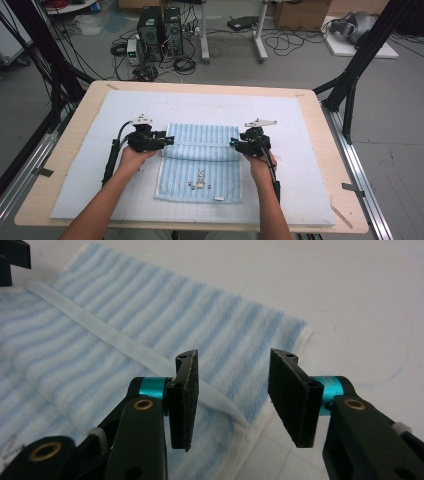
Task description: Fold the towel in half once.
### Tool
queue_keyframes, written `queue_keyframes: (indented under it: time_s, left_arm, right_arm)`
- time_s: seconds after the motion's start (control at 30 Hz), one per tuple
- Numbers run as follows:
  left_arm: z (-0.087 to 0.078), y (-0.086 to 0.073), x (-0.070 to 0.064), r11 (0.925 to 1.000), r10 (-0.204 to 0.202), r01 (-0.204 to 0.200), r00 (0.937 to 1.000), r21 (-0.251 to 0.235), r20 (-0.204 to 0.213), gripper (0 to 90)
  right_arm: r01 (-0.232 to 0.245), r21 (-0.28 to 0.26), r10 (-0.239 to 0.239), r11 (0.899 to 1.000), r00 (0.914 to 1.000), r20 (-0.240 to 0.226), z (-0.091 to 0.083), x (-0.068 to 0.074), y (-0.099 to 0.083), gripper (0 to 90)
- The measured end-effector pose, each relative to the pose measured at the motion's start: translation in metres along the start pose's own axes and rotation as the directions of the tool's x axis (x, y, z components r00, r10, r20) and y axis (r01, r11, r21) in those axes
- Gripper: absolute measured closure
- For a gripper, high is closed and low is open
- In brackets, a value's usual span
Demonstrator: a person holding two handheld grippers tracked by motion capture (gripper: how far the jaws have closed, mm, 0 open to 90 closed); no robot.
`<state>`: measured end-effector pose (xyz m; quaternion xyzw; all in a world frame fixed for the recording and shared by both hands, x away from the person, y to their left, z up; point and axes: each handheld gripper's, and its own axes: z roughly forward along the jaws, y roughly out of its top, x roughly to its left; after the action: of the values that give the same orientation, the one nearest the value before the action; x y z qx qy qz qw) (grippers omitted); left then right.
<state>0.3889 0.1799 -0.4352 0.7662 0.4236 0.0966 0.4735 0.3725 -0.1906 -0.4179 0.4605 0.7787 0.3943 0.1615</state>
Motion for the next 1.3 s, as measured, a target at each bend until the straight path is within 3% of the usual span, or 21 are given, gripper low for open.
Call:
queue_keyframes:
  time_s: [0.23,0.37,0.43,0.53,0.63,0.9,1.03,1.2,1.3]
  left_arm:
    - [0.011,-0.008,0.0,0.9982,-0.004,0.006,0.9993,0.06,-0.036,57.7]
    - [0.01,-0.008,-0.003,0.9973,0.029,-0.026,0.9984,0.068,-0.048,76.3]
    - [0.01,-0.008,-0.005,0.9978,0.035,-0.032,0.9979,0.059,-0.054,79.9]
    - [0.007,-0.007,-0.007,0.997,0.057,-0.054,0.9972,0.056,-0.049,80.5]
    - [0.001,-0.009,-0.008,0.9985,0.054,-0.053,0.9976,0.014,-0.044,80.7]
    - [-0.018,-0.009,-0.015,0.9973,0.062,-0.062,0.998,-0.039,0.007,80.7]
    - [-0.029,-0.012,-0.022,0.9953,0.058,-0.056,0.9977,-0.08,0.035,80.8]
    - [-0.039,-0.019,-0.03,0.994,0.088,-0.084,0.9947,-0.071,0.054,80.8]
    - [-0.046,-0.022,-0.036,0.992,0.093,-0.086,0.993,-0.092,0.073,80.8]
  right_arm:
    - [-0.025,0.075,0.027,0.997,0.9992,-0.028,0.012,-0.005,-0.016,63.9]
    - [0.001,0.076,0.001,0.997,0.9995,-0.031,0.012,-0.002,-0.014,76.2]
    - [0.014,0.082,-0.011,0.997,0.9995,-0.029,0.012,0.0,-0.014,81.2]
    - [0.029,0.079,-0.027,0.996,0.9994,-0.019,0.01,0.003,-0.013,82.8]
    - [0.033,0.068,-0.032,0.997,0.9993,-0.022,0.006,0.004,-0.013,83.1]
    - [0.065,0.027,-0.064,0.998,0.9973,-0.036,-0.007,0.013,-0.013,83.0]
    - [0.064,-0.004,-0.065,0.998,0.9966,-0.05,-0.016,0.016,-0.02,83.1]
    - [0.054,-0.043,-0.057,0.998,0.9959,-0.07,-0.03,0.022,-0.035,83.2]
    - [0.05,-0.062,-0.055,0.997,0.9953,-0.079,-0.036,0.026,-0.044,83.2]
